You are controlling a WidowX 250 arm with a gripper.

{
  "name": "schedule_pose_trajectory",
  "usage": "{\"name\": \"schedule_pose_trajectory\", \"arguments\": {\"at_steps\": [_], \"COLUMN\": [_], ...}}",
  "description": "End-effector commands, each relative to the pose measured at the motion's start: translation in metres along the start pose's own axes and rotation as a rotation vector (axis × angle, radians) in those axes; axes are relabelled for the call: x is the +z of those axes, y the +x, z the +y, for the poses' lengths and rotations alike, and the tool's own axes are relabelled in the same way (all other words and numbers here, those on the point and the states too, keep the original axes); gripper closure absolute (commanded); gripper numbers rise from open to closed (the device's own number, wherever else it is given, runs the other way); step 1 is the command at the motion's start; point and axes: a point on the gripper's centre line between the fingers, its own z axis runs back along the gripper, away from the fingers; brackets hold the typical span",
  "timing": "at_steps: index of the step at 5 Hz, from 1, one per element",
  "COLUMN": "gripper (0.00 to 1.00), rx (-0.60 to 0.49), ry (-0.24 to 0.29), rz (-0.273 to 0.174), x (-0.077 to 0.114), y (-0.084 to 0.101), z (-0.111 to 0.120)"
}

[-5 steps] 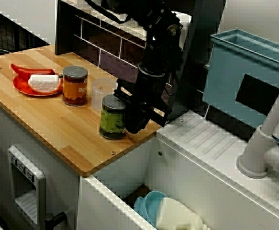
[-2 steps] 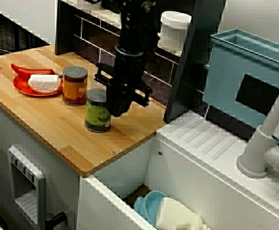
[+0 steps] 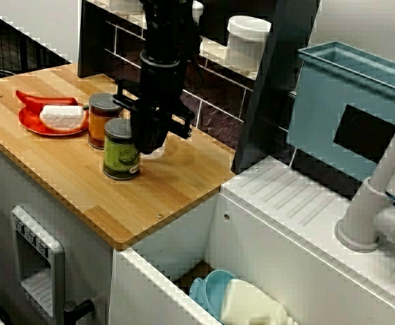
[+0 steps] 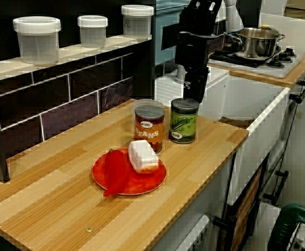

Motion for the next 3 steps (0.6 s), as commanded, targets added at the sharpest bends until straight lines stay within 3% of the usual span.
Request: {"name": "schedule_pose_trajectory", "arguments": {"at_steps": [1,3], "gripper": [1.00,1.00], "rx": [0.031,0.046], "ry": [-0.011,0.005], "rz": [-0.086,-0.114], "x": [0.024,0.023], "y": [0.002,-0.002], "z": [0.018,0.028]}}
